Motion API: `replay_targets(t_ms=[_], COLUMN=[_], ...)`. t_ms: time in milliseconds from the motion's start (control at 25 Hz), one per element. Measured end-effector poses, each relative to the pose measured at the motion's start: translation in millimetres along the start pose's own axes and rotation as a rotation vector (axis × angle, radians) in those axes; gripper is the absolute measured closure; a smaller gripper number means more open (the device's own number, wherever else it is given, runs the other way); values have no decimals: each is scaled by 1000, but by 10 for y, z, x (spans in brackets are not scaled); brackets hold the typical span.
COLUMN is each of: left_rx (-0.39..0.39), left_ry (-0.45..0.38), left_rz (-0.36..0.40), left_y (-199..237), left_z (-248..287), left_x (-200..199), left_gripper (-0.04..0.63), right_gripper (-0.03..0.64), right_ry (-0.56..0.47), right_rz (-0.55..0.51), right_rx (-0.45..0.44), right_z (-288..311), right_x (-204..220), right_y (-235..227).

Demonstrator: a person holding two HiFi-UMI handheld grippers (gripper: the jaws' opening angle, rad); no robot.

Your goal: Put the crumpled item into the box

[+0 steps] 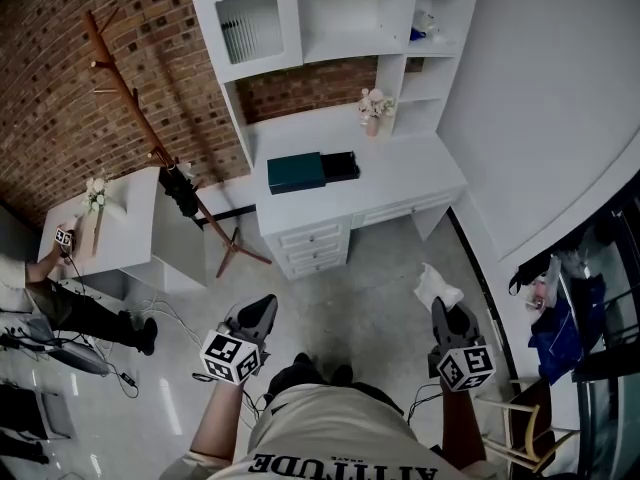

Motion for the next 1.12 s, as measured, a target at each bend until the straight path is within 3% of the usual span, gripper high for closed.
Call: replay_targets(t_ms=[520,1120], left_rx=[14,63], left_ry=[0,1], left_rz=[0,-1], left_y=[-107,654], left_z=[369,1078], left_x=[-11,-197], left_gripper=[569,569], right_gripper=[545,545], right_ry=[23,39], right_rz=[-7,-19], right_rx=[-26,-1], right_z=[62,907], right_x=[40,-72], right_y=[-253,-256])
Point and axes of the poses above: the fingertips, and each gripper's own axes: z forward along the fingers, y to its left, x out of its underside, the point moved 2 cm from there along -z, backward along the fingers, and after that the axes turned 15 degrees about x, right-handed, at the moved point
